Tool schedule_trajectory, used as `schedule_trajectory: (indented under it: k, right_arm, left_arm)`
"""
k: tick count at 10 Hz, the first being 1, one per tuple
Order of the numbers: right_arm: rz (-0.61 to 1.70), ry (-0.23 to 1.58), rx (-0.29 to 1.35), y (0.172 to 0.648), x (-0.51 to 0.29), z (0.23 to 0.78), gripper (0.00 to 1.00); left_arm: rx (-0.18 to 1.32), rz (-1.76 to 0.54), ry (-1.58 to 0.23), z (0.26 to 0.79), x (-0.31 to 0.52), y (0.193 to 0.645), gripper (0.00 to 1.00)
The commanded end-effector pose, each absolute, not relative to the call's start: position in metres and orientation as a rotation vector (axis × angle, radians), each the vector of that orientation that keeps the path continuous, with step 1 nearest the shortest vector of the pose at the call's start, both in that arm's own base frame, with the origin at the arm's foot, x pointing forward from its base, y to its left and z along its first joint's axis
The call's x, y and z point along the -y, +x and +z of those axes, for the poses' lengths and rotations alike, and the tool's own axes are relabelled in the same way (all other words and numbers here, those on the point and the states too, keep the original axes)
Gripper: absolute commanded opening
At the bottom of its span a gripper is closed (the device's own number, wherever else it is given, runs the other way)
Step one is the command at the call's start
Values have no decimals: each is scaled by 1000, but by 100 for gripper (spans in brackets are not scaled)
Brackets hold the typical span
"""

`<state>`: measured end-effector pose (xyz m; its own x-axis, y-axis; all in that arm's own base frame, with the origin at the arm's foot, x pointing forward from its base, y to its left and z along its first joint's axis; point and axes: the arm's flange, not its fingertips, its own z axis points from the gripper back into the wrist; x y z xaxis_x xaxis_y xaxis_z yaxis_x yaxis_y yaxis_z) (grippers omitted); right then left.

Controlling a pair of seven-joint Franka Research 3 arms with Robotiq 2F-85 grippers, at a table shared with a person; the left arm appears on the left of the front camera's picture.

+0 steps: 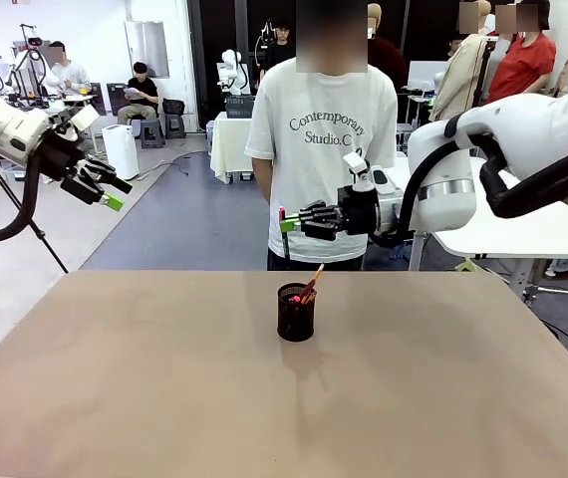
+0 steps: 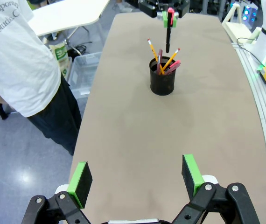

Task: Place the pens into the pen holder.
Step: Pick up a writing instrument from the table and place it into the Pen holder.

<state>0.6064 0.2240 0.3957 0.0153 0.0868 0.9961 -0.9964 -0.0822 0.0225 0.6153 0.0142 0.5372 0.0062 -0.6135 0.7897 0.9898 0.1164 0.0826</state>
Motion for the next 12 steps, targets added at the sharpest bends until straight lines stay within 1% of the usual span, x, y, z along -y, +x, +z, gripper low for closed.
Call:
schedule_trajectory:
  k: [1, 3, 5, 9, 10, 12]
  right_arm:
    - [1301, 1268, 1046, 609, -224, 384, 0]
    - [1281, 1266, 978, 609, -222, 368, 0]
    - [1263, 1267, 944, 608, -218, 355, 0]
    - [1237, 1254, 893, 626, -223, 332, 0]
    - [1226, 1246, 875, 630, -223, 327, 5]
    - [1241, 1229, 874, 631, -221, 323, 43]
  left_arm:
    - [808, -1380, -593, 538, -16, 614, 100]
    - [808, -1380, -593, 538, -16, 614, 100]
    - [808, -1380, -593, 538, -16, 614, 100]
    - [808, -1380, -593, 538, -16, 614, 100]
    - [808, -1380, -593, 538, -16, 614, 100]
    - [808, -1380, -593, 538, -16, 614, 100]
